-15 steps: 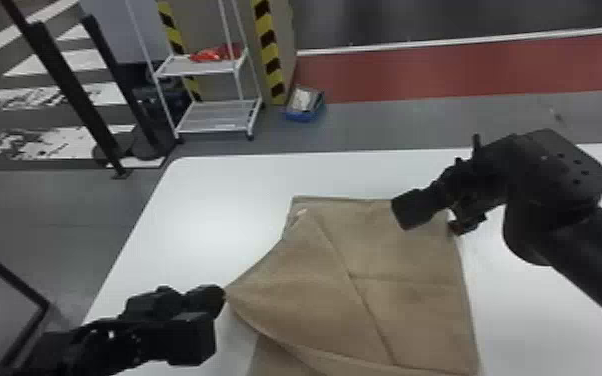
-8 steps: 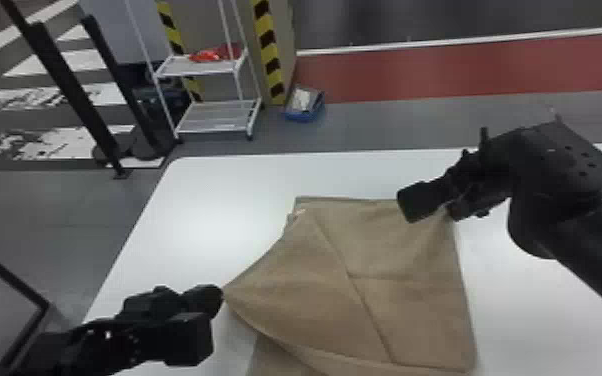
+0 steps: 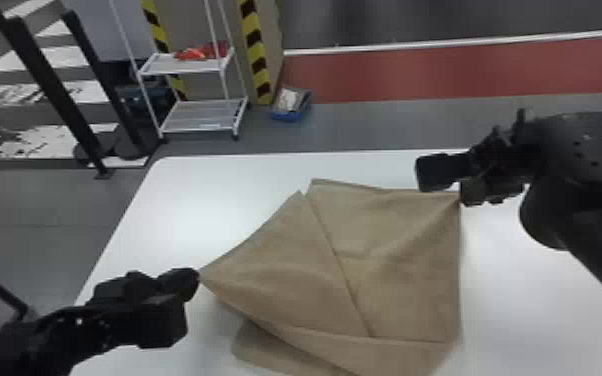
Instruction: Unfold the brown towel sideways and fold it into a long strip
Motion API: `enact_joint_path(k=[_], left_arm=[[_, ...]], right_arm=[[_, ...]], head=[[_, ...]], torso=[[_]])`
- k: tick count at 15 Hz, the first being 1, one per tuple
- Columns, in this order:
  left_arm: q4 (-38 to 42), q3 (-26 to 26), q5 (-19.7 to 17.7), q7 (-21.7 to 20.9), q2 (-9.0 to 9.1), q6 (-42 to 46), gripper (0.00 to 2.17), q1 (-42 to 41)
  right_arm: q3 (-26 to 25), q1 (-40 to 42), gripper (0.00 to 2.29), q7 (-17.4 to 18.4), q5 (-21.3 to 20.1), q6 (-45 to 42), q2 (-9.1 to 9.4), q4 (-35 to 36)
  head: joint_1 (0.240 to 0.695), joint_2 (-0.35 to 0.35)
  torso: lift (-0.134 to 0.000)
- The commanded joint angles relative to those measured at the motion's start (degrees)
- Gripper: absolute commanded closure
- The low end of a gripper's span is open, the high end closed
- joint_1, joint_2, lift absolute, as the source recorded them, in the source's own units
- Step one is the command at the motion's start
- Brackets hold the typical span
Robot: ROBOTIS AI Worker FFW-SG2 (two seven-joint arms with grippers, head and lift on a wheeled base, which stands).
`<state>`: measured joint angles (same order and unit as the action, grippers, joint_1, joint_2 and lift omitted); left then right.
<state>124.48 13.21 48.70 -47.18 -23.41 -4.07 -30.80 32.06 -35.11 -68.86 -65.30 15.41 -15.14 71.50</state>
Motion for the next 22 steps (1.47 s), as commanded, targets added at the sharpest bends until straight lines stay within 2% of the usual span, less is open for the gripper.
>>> enact_joint_path(k=[1, 4, 6, 8, 10, 12, 14, 17, 19, 22], left_arm=[[0.3, 2.0, -1.8, 0.0, -0.14, -0.1, 1.79, 1.4], [-0.7, 3.3, -3.4, 0.3, -0.58, -0.8, 1.79, 4.3], [-3.3, 2.7, -3.4, 0.7, -1.11, -2.0, 1.79, 7.2], [-5.7, 0.8, -3.5, 1.0, -1.81, -3.8, 1.79, 10.5], [-8.2, -1.1, -3.5, 1.5, -2.25, -4.0, 1.79, 13.0], [-9.5, -2.1, -3.6, 1.5, -3.22, -4.0, 1.79, 14.5], [-9.6, -2.0, -4.5, 1.5, -4.36, -4.0, 1.79, 15.2], [-9.4, 0.4, -5.6, 0.9, -6.21, -3.8, 1.79, 14.1], [-8.7, 4.0, -6.9, 0.6, -7.08, -3.8, 1.79, 11.6], [-6.2, 11.1, -9.2, 0.3, -7.88, -3.6, 1.79, 5.0]], right_arm=[[-4.2, 4.7, 1.29, -2.8, 0.9, 6.5, -3.67, 9.4], [-10.4, 15.2, 1.29, -8.7, 1.6, 15.8, -9.99, 23.2], [-16.9, 23.9, 1.29, -9.5, 1.1, 19.2, -13.6, 32.3], [-23.8, 32.2, 1.29, -9.5, 0.6, 21.5, -15.97, 39.7], [-30.8, 40.6, 1.29, -9.5, 0.5, 22.3, -16.59, 47.0], [-37.9, 49.2, 1.29, -9.5, 0.5, 22.9, -16.32, 53.9], [-41.7, 55.3, 1.29, -9.5, 0.5, 23.9, -15.71, 59.8], [-43.1, 61.0, 1.29, -9.5, 0.8, 26.0, -14.39, 67.1], [-42.5, 62.3, 1.29, -9.5, 1.6, 27.8, -14.04, 69.2], [-40.4, 62.8, 1.29, -9.5, 1.8, 28.7, -13.77, 70.9]], head=[[0.695, 0.158], [0.695, 0.117], [0.695, 0.088], [0.695, 0.059], [0.695, 0.007], [0.695, -0.025], [0.695, -0.054], [0.695, -0.069], [0.695, -0.044], [0.695, 0.034]], torso=[[-0.125], [-0.125], [-0.125], [-0.125], [-0.125], [-0.125], [-0.125], [-0.125], [-0.125], [-0.125]])
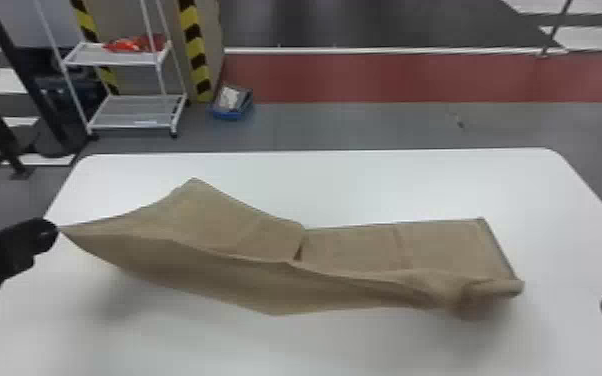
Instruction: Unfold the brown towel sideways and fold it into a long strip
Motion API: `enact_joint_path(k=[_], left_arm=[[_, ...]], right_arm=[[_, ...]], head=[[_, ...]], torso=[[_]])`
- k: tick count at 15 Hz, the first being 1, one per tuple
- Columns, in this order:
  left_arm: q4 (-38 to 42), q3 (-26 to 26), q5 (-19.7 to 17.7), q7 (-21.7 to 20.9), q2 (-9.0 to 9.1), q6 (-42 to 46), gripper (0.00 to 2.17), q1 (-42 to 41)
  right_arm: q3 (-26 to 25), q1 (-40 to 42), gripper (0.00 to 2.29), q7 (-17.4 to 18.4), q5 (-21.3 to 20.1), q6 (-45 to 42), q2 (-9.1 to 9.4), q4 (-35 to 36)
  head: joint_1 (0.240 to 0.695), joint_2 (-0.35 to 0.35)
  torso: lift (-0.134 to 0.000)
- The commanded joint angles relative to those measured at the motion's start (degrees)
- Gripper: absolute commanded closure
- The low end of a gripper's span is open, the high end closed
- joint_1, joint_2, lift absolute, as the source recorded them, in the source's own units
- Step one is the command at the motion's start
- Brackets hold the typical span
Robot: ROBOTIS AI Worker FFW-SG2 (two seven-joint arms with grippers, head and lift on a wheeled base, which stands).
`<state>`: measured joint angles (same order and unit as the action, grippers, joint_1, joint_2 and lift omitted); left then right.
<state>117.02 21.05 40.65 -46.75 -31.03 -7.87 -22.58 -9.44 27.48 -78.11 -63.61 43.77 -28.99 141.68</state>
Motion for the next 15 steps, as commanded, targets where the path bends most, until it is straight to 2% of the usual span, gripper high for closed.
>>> enact_joint_path(k=[1, 3, 6, 7, 9, 12, 15], left_arm=[[2.2, 5.6, -1.8, -0.1, -0.26, 0.2, 1.79, -5.5], [3.7, 8.8, -2.5, -0.2, -0.17, 0.2, 1.79, -9.2], [4.4, 9.5, -2.6, -0.5, 0.62, 0.2, 1.79, -10.9], [4.6, 9.3, -2.2, -0.9, 1.24, 0.2, 1.79, -11.1], [5.0, 8.4, -1.6, -1.1, 1.68, 0.2, 1.79, -11.1], [5.6, 8.1, -1.5, -1.7, 2.21, 0.4, 1.79, -11.3], [5.2, 8.1, -1.7, -1.6, 2.21, 0.4, 1.79, -11.4]], right_arm=[[1.8, 0.2, 1.29, -0.2, 0.0, 0.5, 0.08, 1.1], [2.7, -0.1, 1.29, -0.2, 0.1, 1.0, -0.01, 1.1], [4.5, -1.8, 1.29, -0.2, 0.5, 1.2, -0.27, 0.4], [5.9, -2.4, 1.2, -0.2, 1.7, 1.2, -0.36, 0.2], [9.5, -4.0, 0.67, -0.2, 3.5, 5.8, 0.08, 0.6], [14.7, -5.2, 0.55, -0.2, 3.8, 10.0, 0.69, 1.1], [22.5, -7.1, 0.55, -0.2, 5.6, 17.5, 2.63, 0.7]], head=[[0.695, 0.062], [0.695, 0.126], [0.695, 0.176], [0.695, 0.186], [0.695, 0.208], [0.695, 0.251], [0.695, 0.293]], torso=[[-0.125], [-0.125], [-0.125], [-0.125], [-0.125], [-0.125], [-0.125]])
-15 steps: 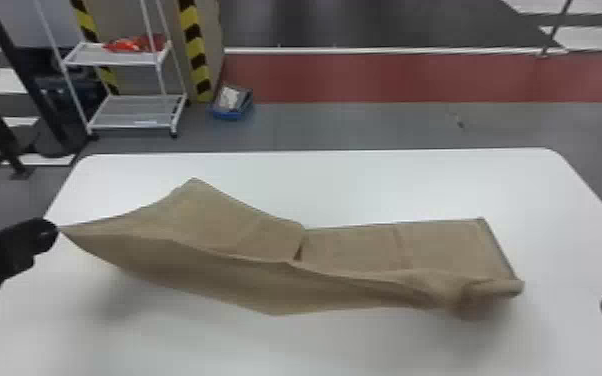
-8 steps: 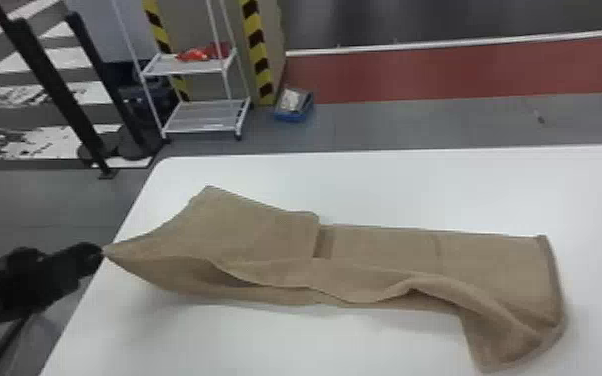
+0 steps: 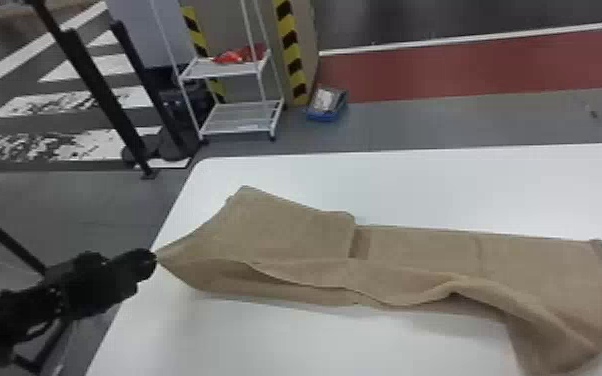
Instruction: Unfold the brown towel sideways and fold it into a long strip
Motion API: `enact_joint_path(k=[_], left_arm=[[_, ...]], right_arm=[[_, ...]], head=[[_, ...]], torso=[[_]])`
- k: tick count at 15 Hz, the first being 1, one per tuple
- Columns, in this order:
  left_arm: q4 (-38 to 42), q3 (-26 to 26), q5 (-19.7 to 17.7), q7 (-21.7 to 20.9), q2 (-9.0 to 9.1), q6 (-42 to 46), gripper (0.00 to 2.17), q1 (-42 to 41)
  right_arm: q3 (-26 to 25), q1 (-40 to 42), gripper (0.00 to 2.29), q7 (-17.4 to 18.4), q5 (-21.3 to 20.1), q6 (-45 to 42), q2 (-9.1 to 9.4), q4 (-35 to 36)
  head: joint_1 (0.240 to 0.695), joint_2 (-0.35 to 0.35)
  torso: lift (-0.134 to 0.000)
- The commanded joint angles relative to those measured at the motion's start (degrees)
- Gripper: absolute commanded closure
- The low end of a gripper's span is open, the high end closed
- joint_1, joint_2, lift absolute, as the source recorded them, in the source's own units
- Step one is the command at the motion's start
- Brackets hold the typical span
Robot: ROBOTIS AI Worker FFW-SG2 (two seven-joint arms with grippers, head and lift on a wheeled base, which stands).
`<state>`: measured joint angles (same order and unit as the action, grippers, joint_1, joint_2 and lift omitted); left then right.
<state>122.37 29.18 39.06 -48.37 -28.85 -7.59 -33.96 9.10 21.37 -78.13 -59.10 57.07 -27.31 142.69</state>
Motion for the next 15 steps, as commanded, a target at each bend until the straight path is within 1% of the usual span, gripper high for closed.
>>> enact_joint_path(k=[1, 2, 3, 4, 5, 6, 7, 10, 12, 14, 15], left_arm=[[-0.1, -0.1, -0.3, 0.0, 0.02, 0.2, 1.79, 0.0], [-0.2, -0.4, -0.3, 0.0, -0.07, 0.2, 1.79, 0.0], [-0.5, -0.4, -0.4, 0.0, -0.07, 0.2, 1.79, 0.0], [-0.9, -0.4, -0.5, 0.2, -0.25, 0.6, 1.79, 0.0], [-1.4, -0.4, -0.6, 0.3, -0.33, 0.8, 1.79, 0.0], [-1.9, -0.4, -0.7, 0.3, -0.33, 0.9, 1.79, 0.0], [-2.2, -0.4, -0.7, 0.4, -0.33, 1.1, 1.79, 0.2], [-2.8, -0.4, -0.7, 0.5, -0.42, 1.1, 1.79, 0.5], [-2.8, -0.4, -0.8, 0.3, -0.25, 1.1, 1.79, 0.4], [-3.3, -0.4, -1.0, 0.4, -0.25, 1.3, 1.79, 0.4], [-3.5, -0.4, -1.1, 0.4, -0.25, 1.3, 1.79, 0.4]], right_arm=[[6.8, -1.8, 0.55, -0.2, 1.4, 8.1, 1.91, -0.5], [9.9, -2.6, 0.55, -0.2, 0.8, 11.6, 2.62, -1.2], [11.7, -3.2, 0.56, -0.2, -0.1, 13.0, 3.23, -2.2], [13.8, -4.1, 0.58, -0.2, -0.8, 15.0, 3.94, -3.7], [15.1, -4.8, 0.62, -0.2, -0.8, 15.1, 4.9, -5.5], [16.3, -5.6, 0.63, -0.2, -1.3, 15.5, 5.43, -6.9], [17.4, -6.5, 0.68, 1.8, -1.8, 16.5, 6.13, -8.0], [18.3, -8.9, 0.68, 4.7, -0.8, 17.4, 7.89, -8.7], [18.4, -10.0, 0.68, 6.2, -0.7, 17.8, 8.24, -9.2], [19.2, -11.4, 0.68, 7.0, -0.6, 17.6, 8.94, -12.1], [20.3, -11.9, 0.68, 8.2, -0.6, 17.6, 9.3, -13.4]], head=[[0.695, 0.31], [0.695, 0.335], [0.695, 0.35], [0.695, 0.35], [0.695, 0.35], [0.695, 0.35], [0.695, 0.35], [0.695, 0.35], [0.695, 0.35], [0.695, 0.35], [0.695, 0.35]], torso=[[-0.125], [-0.125], [-0.125], [-0.125], [-0.125], [-0.125], [-0.125], [-0.125], [-0.125], [-0.125], [-0.125]])
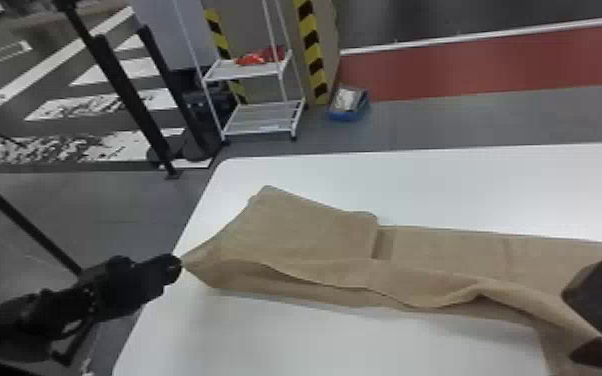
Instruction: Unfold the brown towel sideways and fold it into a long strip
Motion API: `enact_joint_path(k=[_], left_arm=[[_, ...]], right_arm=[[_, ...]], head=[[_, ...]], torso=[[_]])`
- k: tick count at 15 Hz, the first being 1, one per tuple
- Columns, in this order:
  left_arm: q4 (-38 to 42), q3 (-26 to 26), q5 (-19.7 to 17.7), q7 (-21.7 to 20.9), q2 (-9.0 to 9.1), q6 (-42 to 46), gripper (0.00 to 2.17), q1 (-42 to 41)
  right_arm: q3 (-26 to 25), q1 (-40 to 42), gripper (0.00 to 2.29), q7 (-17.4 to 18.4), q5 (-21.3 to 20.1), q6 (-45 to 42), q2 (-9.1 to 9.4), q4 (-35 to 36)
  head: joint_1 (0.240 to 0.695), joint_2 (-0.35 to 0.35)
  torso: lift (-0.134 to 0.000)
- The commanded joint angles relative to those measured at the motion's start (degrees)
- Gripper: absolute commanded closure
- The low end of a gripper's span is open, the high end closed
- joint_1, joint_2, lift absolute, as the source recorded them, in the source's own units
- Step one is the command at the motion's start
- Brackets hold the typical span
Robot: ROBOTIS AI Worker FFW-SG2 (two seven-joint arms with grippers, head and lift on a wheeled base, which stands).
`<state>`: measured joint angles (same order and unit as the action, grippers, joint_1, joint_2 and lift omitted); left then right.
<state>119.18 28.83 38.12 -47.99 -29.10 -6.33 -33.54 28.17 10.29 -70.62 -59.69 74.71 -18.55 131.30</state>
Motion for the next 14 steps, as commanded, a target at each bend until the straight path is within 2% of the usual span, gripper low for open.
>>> enact_joint_path(k=[1, 5, 12, 14], left_arm=[[-0.4, -0.1, -0.2, 0.0, 0.01, 0.2, 1.79, 0.0], [-0.4, -0.7, -0.2, 0.0, 0.1, 0.6, 1.79, 0.1], [-1.3, -0.7, -0.3, 0.4, -0.08, 0.9, 1.79, 0.1], [-1.4, -0.7, -0.3, 0.4, -0.08, 1.1, 1.79, 0.1]], right_arm=[[2.3, -1.8, 0.68, 0.9, 0.0, 0.1, 1.06, -3.5], [3.5, -3.4, 0.68, 2.0, 1.9, 1.0, 2.46, -4.4], [2.5, -2.2, 0.68, 1.7, -1.2, 2.1, 1.41, -4.5], [1.9, -2.1, 0.9, 1.7, -2.3, 2.2, 0.88, -4.5]], head=[[0.695, 0.35], [0.695, 0.35], [0.695, 0.35], [0.695, 0.35]], torso=[[-0.125], [-0.125], [-0.125], [-0.125]])
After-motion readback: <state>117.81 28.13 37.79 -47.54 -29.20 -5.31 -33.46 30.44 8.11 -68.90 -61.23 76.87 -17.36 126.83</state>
